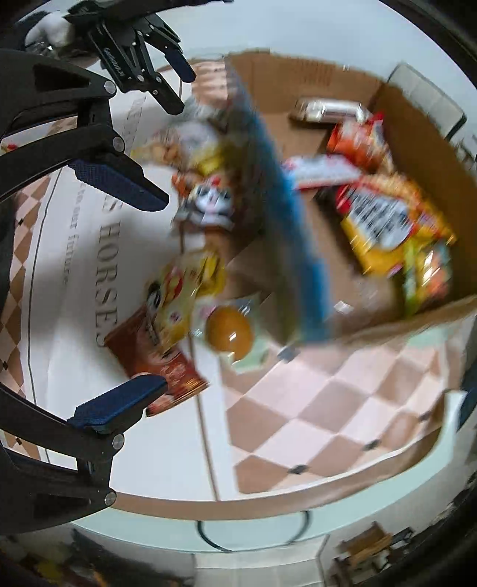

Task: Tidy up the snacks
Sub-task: 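Grasp the yellow chip bag with the right tool while the left tool grasps the yellow bread bag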

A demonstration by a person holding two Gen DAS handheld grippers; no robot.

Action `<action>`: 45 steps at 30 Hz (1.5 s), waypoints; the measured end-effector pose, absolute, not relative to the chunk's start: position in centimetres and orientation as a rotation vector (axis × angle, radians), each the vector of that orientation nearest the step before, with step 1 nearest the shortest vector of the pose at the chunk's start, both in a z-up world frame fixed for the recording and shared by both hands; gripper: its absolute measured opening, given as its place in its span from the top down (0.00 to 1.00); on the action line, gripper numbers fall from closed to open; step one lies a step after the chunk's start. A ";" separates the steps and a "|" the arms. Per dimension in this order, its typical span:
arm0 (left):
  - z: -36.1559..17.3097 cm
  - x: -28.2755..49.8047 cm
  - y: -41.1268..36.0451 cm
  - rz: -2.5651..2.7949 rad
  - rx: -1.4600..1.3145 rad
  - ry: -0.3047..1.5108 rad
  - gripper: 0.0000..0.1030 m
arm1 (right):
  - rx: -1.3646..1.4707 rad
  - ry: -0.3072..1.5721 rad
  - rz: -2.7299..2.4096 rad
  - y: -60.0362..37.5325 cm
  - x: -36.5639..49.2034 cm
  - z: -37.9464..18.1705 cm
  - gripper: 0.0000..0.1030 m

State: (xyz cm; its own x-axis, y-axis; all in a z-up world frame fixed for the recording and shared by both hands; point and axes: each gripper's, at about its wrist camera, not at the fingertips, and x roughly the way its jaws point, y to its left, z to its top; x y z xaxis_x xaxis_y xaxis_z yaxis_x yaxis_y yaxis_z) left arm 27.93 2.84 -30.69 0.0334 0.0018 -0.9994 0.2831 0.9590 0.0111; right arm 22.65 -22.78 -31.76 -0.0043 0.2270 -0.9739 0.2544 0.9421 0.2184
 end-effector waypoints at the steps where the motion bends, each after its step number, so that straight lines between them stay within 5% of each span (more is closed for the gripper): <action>1: -31.4 28.1 2.7 -0.225 0.226 1.539 0.21 | 0.385 1.589 -0.015 -22.7 22.4 -32.3 0.10; 3: -32.6 28.4 2.3 -0.328 0.186 1.699 0.21 | 0.376 1.602 -0.009 -22.4 22.3 -33.5 0.10; 11: -33.6 27.0 -0.2 -0.383 0.121 1.762 0.21 | 0.261 1.634 -0.021 -20.3 23.5 -36.5 0.12; 13: -33.9 26.3 -0.3 -0.388 0.123 1.778 0.21 | 0.226 1.636 -0.025 -19.8 23.9 -37.0 0.24; 14: -34.0 26.1 -0.3 -0.380 0.138 1.783 0.21 | 0.199 1.639 -0.029 -19.5 24.1 -37.4 0.39; 21: -33.9 25.5 2.1 -0.337 0.165 1.782 0.21 | 0.266 1.660 -0.032 -19.7 22.7 -37.3 0.49; 29: -35.8 26.6 3.6 -0.371 0.063 1.837 0.21 | 0.548 1.767 0.003 -21.6 18.3 -39.7 0.43; 39: -38.9 28.6 2.2 -0.364 -0.014 1.860 0.21 | 0.562 1.762 -0.011 -20.7 18.9 -40.2 0.35; 43: -37.8 27.6 0.1 -0.343 0.031 1.806 0.50 | 0.529 1.774 -0.029 -19.8 18.9 -40.8 0.35; 45: -37.3 27.2 -0.3 -0.337 0.029 1.802 0.55 | 0.502 1.761 -0.042 -19.0 19.1 -40.9 0.38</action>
